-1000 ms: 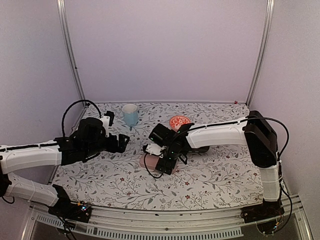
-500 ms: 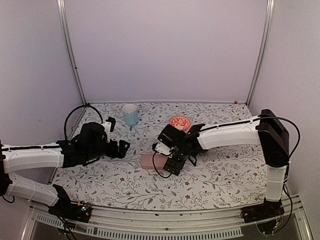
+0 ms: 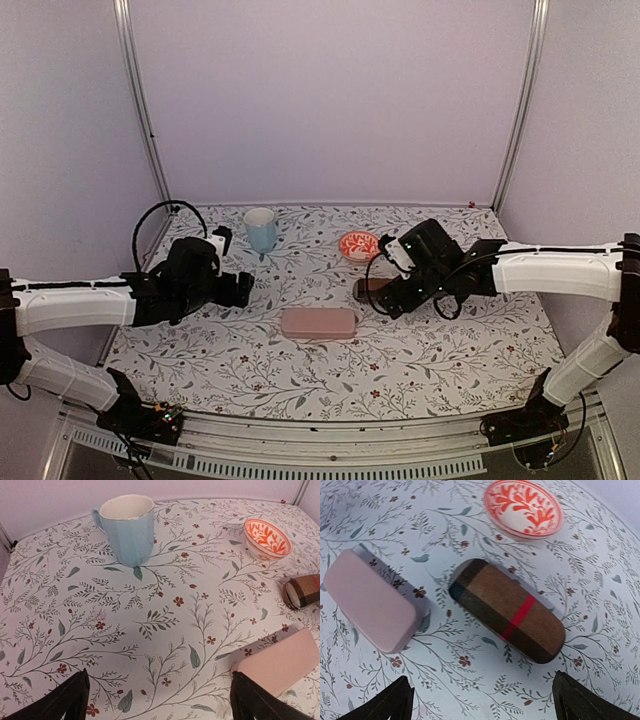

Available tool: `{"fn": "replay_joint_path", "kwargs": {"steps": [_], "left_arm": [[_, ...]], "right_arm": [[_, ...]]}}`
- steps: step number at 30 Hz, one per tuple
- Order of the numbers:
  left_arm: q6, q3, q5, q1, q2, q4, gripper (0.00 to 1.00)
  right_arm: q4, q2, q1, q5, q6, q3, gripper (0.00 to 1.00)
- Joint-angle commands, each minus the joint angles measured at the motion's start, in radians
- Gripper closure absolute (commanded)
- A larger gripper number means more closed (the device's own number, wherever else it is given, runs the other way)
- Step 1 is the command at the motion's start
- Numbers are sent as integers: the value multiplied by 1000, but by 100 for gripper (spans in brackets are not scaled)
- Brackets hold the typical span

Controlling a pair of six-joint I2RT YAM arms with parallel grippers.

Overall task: Organize the sunglasses
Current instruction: Move the case with sunglasses to the center of the board, then reset both arms

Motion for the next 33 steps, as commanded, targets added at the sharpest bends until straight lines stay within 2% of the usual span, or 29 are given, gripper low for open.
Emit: {"fn": "replay_joint_path", "kwargs": {"steps": [1, 7, 13, 19, 23, 26, 33], "left_arm": [[86, 18, -111, 28, -5, 40, 1], [110, -10, -49, 110, -50, 143, 1], [125, -50, 62, 199, -87, 248, 1], [83, -111, 23, 232, -134, 349, 1], [64, -159, 14, 233, -185, 412, 1], [55, -165, 30, 233, -235, 395, 1], [42, -148, 73, 233, -347, 271, 1]], "right_arm": [[47, -152, -123, 62, 158, -73, 1], [53, -275, -245, 72, 209, -119, 1], [78, -357, -305, 128, 233, -138, 1], [108, -387, -316, 299, 262, -147, 1], [117, -394, -316, 316, 266, -146, 1], [120, -405, -315, 304, 277, -148, 1], [103, -493, -315, 170, 263, -165, 1]]}}
